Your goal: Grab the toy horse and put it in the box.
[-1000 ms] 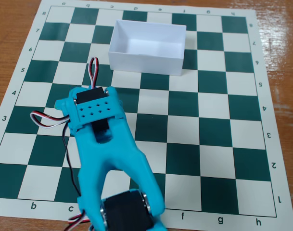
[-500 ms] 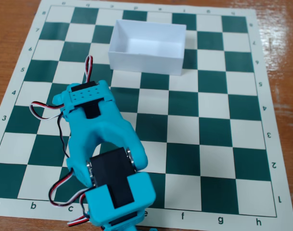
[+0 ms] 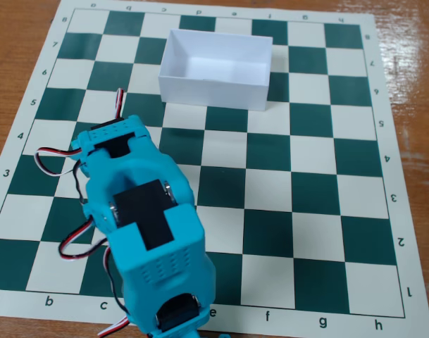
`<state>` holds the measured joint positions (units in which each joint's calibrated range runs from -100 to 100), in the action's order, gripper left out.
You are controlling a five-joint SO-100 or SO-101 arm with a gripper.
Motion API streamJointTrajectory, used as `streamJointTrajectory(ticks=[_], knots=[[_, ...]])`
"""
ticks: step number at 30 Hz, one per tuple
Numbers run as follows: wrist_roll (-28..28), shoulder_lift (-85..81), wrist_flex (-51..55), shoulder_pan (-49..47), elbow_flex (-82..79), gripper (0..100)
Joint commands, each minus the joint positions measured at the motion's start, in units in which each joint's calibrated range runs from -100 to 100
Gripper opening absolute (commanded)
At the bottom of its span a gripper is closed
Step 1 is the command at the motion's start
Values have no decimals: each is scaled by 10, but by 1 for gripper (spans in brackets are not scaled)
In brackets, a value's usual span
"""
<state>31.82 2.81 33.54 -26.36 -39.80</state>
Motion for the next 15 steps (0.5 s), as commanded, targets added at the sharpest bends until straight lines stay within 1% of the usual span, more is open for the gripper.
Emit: streamJointTrajectory(ticks=[1,2,9,12,15], knots=[[-2,12,-3,-8,33,2],[-2,15,-4,-9,34,0],[1,-9,14,-6,27,0],[8,-52,29,7,19,0],[32,-123,26,31,1,0]])
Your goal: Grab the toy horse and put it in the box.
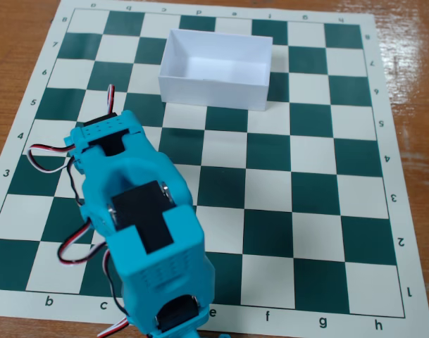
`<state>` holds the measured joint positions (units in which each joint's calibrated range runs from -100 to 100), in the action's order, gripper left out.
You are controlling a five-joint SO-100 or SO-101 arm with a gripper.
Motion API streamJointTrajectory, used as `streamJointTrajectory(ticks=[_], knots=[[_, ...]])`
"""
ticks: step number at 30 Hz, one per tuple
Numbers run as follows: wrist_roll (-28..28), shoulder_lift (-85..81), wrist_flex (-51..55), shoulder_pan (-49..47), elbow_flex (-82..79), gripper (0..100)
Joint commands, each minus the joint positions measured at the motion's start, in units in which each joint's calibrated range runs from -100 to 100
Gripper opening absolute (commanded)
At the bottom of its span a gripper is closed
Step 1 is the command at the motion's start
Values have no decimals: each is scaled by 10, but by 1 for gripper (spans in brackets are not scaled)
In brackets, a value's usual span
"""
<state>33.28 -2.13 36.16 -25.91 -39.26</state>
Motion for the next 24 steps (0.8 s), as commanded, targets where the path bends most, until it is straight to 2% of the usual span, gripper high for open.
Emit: streamJointTrajectory(ticks=[1,6,11,16,22,24], knots=[[29,-101,-4,37,-9,0],[111,-230,-46,98,-31,0],[188,-236,-215,166,-69,0],[215,-150,-372,209,-56,0],[213,3,-398,241,62,0],[213,49,-398,246,102,4]])
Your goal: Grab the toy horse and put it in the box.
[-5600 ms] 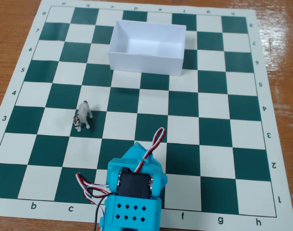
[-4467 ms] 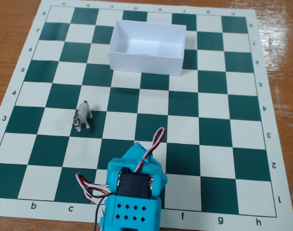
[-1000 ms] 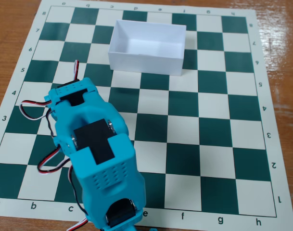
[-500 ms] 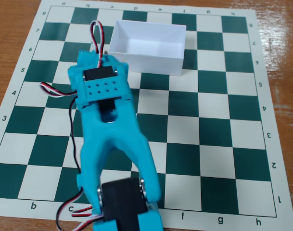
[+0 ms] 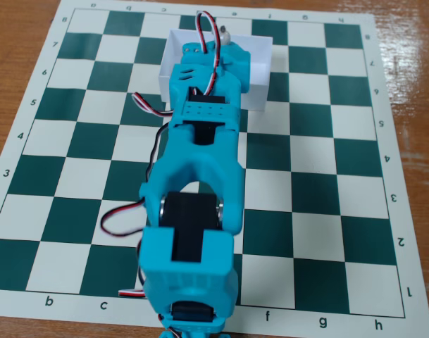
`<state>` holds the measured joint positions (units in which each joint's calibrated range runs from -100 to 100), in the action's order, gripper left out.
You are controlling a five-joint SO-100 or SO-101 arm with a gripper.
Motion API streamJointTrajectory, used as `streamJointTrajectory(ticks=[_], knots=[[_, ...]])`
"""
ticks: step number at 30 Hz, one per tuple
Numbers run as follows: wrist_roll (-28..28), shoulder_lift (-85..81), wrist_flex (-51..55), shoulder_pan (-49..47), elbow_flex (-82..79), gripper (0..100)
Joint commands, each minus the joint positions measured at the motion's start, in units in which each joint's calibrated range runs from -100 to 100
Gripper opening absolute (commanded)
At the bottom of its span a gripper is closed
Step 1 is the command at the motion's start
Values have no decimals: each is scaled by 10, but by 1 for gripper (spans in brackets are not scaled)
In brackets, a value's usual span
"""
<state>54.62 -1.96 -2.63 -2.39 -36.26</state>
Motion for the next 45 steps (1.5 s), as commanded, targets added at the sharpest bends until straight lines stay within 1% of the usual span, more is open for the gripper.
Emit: streamJointTrajectory(ticks=[1,9,14,16,17,20,21,25,28,31,32,33,34,36,38,45], knots=[[0,68,-10,13,92,4],[-5,237,-9,9,283,4],[-6,328,-10,4,390,0],[-11,353,-10,4,418,1],[-12,360,-10,4,422,6],[-14,364,-11,3,421,25],[-14,361,-11,4,420,29],[-23,351,-14,4,412,40],[-22,345,-9,3,412,41],[-23,320,-6,2,388,39],[-23,306,4,2,376,35],[-22,287,23,3,364,19],[-25,265,41,4,349,0],[-37,209,68,8,301,0],[-37,141,73,9,229,0],[-38,-173,113,6,-87,0]])
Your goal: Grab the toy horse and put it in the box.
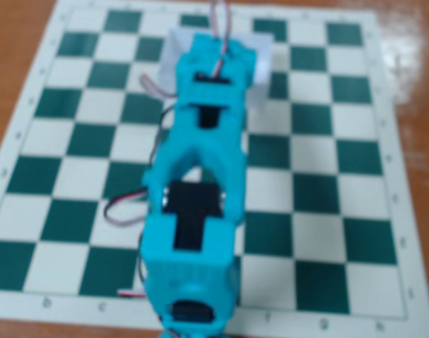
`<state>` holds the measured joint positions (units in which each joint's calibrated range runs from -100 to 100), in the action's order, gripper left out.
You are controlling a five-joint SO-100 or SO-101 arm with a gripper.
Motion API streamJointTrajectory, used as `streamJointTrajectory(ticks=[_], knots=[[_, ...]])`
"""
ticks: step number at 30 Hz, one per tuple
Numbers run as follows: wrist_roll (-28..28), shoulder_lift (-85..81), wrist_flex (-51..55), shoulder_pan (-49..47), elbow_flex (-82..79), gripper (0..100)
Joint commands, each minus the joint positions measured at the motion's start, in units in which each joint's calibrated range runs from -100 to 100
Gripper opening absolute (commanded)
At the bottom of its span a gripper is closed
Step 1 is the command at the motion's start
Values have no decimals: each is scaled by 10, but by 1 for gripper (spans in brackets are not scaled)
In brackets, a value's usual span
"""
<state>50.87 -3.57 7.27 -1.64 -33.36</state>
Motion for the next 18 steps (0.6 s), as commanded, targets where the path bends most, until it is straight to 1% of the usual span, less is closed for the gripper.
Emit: streamJointTrajectory(ticks=[1,4,7,10,12,14,18], knots=[[-1,-203,37,-1,-157,0],[4,-340,160,-2,-259,0],[27,-439,345,-3,-310,0],[27,-519,488,-5,-357,0],[28,-578,544,-10,-393,0],[54,-647,581,-13,-440,0],[77,-788,603,-3,-557,0]])
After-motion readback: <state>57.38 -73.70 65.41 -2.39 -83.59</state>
